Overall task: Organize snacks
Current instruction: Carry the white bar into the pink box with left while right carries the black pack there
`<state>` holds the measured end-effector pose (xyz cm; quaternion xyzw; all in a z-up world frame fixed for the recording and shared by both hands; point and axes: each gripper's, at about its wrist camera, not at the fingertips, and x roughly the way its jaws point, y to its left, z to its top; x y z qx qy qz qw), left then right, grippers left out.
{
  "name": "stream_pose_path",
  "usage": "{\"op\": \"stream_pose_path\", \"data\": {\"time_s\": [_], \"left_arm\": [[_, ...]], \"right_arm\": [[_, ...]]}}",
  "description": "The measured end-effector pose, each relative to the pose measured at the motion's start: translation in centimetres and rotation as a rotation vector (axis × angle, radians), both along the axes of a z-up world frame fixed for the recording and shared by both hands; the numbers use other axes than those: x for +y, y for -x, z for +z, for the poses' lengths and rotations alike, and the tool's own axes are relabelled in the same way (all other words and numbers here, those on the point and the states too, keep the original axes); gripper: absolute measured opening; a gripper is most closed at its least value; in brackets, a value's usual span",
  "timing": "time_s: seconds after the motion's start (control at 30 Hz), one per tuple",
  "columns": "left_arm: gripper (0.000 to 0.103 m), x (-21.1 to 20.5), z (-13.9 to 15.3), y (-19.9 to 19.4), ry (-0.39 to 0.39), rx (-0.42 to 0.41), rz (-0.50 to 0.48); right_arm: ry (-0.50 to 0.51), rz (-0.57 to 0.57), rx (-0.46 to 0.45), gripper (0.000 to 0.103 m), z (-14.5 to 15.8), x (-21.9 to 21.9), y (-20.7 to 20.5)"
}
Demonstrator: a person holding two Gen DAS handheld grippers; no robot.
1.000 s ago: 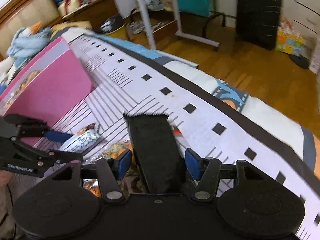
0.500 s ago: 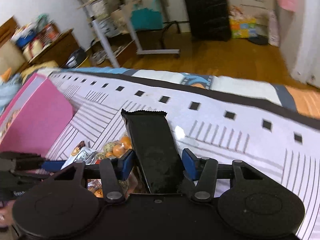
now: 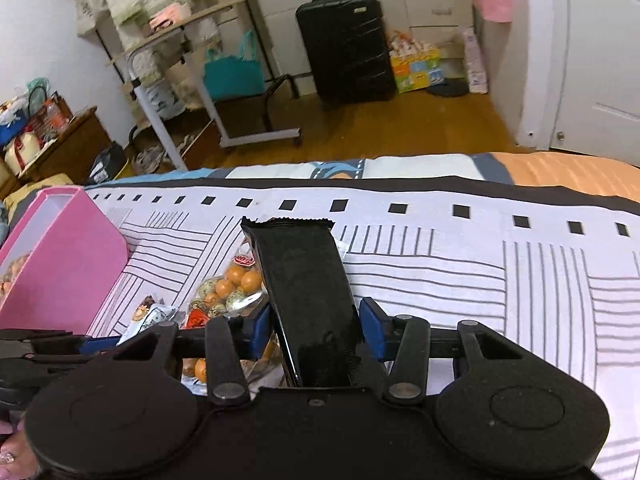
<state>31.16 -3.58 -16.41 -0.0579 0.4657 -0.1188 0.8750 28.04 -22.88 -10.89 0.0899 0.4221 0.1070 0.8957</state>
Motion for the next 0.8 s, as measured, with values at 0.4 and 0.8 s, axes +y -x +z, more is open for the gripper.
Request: {"op": "stream_pose_path", "data": {"time_s": [0.4, 0.8], "left_arm": [[0.025, -0.4, 2.0, 2.0, -0.062, -0.026, -0.002], [0.025, -0.3, 6.7, 6.8, -0.082, 0.003, -0.075]], "right_arm": [[0.013, -0.066, 0.0, 0.052, 0.9, 1.5, 5.2], [-0.006, -0.042, 0.079, 0.052, 0.9, 3.9, 11.4]]}}
